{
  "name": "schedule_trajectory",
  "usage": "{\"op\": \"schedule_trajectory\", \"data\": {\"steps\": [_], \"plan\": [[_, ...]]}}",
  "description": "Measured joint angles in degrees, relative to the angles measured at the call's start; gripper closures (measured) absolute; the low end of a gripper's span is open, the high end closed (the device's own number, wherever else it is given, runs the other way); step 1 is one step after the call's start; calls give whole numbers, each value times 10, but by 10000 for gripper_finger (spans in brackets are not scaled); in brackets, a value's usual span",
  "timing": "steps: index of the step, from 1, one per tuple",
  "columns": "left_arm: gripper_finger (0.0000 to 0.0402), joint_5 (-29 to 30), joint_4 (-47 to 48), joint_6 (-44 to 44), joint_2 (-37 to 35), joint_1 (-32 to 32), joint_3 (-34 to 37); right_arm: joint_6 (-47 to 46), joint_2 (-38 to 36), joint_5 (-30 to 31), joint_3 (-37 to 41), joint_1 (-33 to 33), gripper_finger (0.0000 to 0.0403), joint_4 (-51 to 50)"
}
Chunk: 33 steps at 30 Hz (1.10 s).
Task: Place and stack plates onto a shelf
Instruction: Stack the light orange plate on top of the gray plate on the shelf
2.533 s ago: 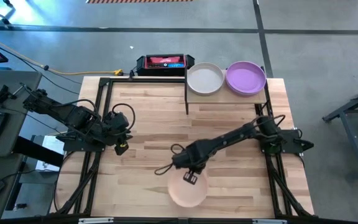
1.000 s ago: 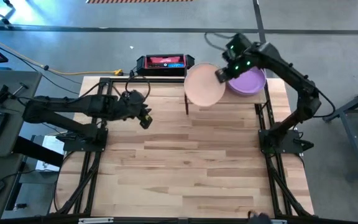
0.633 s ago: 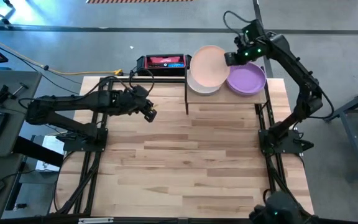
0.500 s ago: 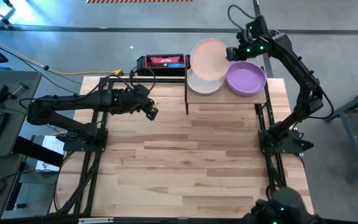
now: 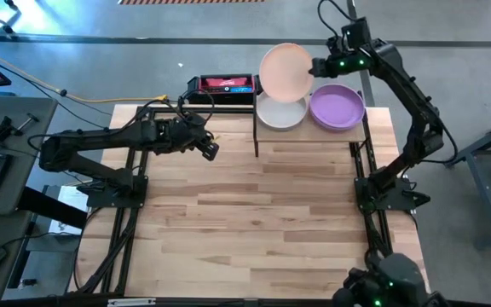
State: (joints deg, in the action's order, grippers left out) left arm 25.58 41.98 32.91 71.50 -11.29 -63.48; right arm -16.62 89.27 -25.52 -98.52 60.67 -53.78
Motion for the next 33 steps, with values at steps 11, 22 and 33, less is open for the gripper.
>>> {"op": "schedule_trajectory", "data": {"steps": [11,22,33], "plan": [[298,-1,0,-1,0,0,0,2,29,31,0,-36,403,-47],[298,-18,1,-2,0,0,0,1,72,90,0,-60,403,-102],[298,-20,1,-21,0,0,0,2,73,109,0,-68,403,-117]]}}
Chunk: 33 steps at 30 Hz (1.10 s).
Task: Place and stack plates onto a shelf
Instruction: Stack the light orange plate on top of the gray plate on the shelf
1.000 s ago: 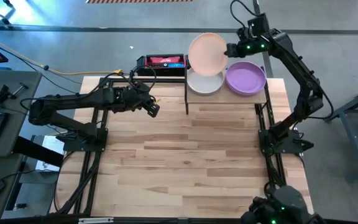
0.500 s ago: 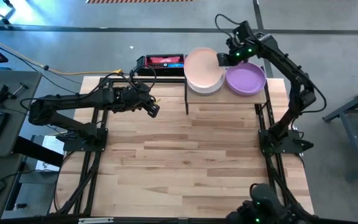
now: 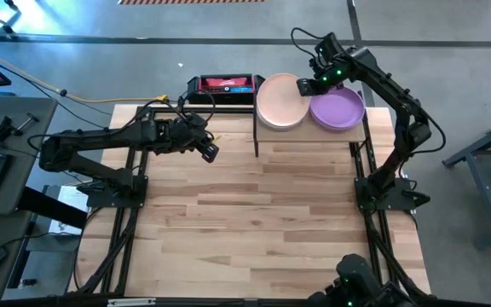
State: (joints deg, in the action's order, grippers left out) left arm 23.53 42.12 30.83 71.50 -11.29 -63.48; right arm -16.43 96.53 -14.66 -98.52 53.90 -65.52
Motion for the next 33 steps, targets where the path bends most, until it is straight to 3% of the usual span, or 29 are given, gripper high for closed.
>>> {"op": "schedule_trajectory", "data": {"steps": [10,33], "plan": [[298,0,0,0,0,0,0,6,0,31,0,-18,402,2],[298,-20,0,0,0,0,0,15,0,25,0,-22,402,1]]}}
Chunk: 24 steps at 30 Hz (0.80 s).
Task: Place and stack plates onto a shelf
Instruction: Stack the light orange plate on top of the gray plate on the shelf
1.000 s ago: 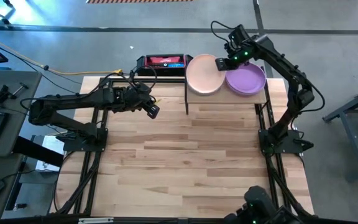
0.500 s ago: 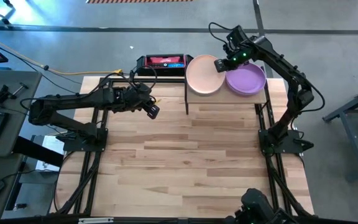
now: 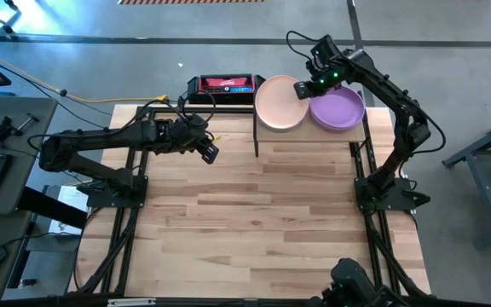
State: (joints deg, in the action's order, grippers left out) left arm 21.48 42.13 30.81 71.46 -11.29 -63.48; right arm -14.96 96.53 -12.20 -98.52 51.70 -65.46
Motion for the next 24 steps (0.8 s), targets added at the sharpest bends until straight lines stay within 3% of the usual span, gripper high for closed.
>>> {"op": "schedule_trajectory", "data": {"steps": [7,11,24], "plan": [[298,-5,0,0,0,0,0,-1,0,3,0,0,402,0],[298,-5,0,0,0,0,0,-11,0,59,0,0,402,1],[298,-5,-1,4,0,0,0,6,0,62,0,-7,402,3]]}}
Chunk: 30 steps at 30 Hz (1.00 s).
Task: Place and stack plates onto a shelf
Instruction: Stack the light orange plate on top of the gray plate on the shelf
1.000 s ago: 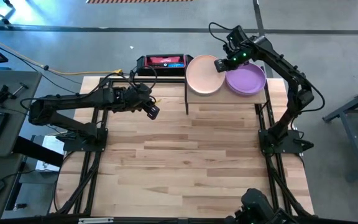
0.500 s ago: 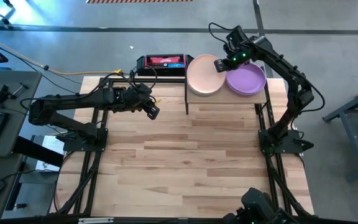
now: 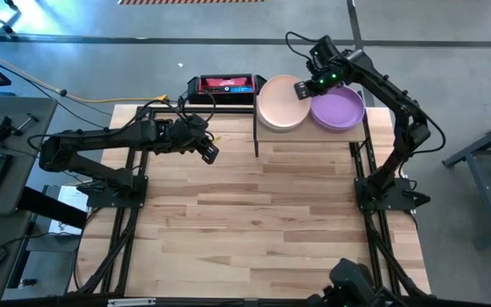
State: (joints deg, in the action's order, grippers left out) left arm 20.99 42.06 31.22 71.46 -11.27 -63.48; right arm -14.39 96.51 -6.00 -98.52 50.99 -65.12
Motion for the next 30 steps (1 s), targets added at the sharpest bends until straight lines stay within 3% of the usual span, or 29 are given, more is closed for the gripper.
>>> {"op": "schedule_trajectory", "data": {"steps": [30], "plan": [[298,37,0,0,0,0,0,18,0,-32,0,0,402,11]]}}
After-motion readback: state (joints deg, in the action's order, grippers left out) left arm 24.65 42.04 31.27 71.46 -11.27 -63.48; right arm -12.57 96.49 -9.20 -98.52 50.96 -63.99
